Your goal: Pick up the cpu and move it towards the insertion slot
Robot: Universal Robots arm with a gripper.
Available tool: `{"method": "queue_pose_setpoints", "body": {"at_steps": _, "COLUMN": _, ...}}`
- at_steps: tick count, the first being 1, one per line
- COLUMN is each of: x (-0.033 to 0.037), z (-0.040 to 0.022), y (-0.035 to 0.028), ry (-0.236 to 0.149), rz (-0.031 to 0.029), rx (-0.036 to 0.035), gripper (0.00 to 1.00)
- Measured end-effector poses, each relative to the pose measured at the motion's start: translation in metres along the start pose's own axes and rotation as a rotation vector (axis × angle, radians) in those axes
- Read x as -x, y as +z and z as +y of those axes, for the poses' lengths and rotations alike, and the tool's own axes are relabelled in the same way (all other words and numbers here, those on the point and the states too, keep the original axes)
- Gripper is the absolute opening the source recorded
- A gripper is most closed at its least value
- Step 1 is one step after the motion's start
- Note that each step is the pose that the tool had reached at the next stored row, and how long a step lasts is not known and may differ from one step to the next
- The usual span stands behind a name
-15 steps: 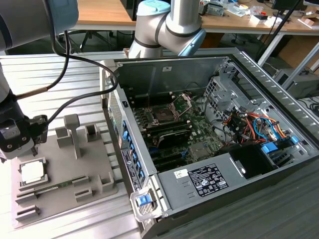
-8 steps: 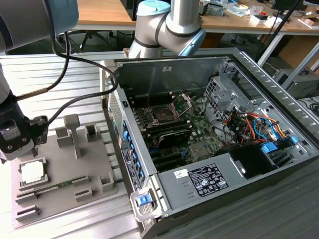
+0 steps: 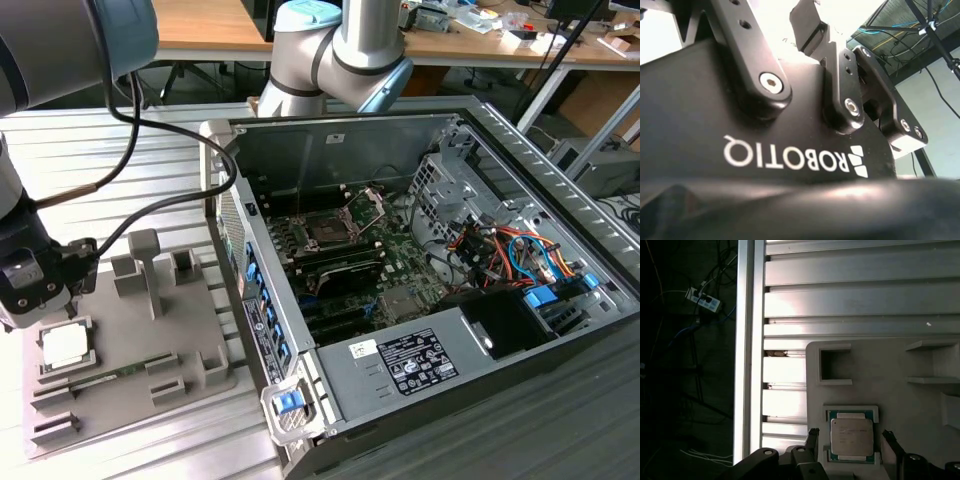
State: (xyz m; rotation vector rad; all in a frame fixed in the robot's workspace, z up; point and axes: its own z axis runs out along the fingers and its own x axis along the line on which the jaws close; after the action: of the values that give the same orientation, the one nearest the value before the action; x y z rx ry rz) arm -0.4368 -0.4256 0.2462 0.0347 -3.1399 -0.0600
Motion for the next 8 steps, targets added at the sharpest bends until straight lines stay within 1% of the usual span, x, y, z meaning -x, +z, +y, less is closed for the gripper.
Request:
{"method": "queue_pose_setpoints", "body": {"at_steps": 2, "x": 0.0, "z": -0.0002, "y": 0.0003, "ry": 0.0, "rz": -0.0001, "rx": 0.0, "gripper": 0.6}}
{"method": "queue_pose_setpoints", "body": {"at_steps": 4, "x": 0.0, "z": -0.0015, "y": 0.002, "ry": 0.0, "rz": -0.0001, "rx": 0.0, "gripper": 0.6}}
{"method": "queue_pose_setpoints", "body": {"at_steps": 8, "x": 0.0, "z": -0.002, "y": 0.0025, "ry": 0.0, "rz": -0.0001, "rx": 0.0, "gripper": 0.6}}
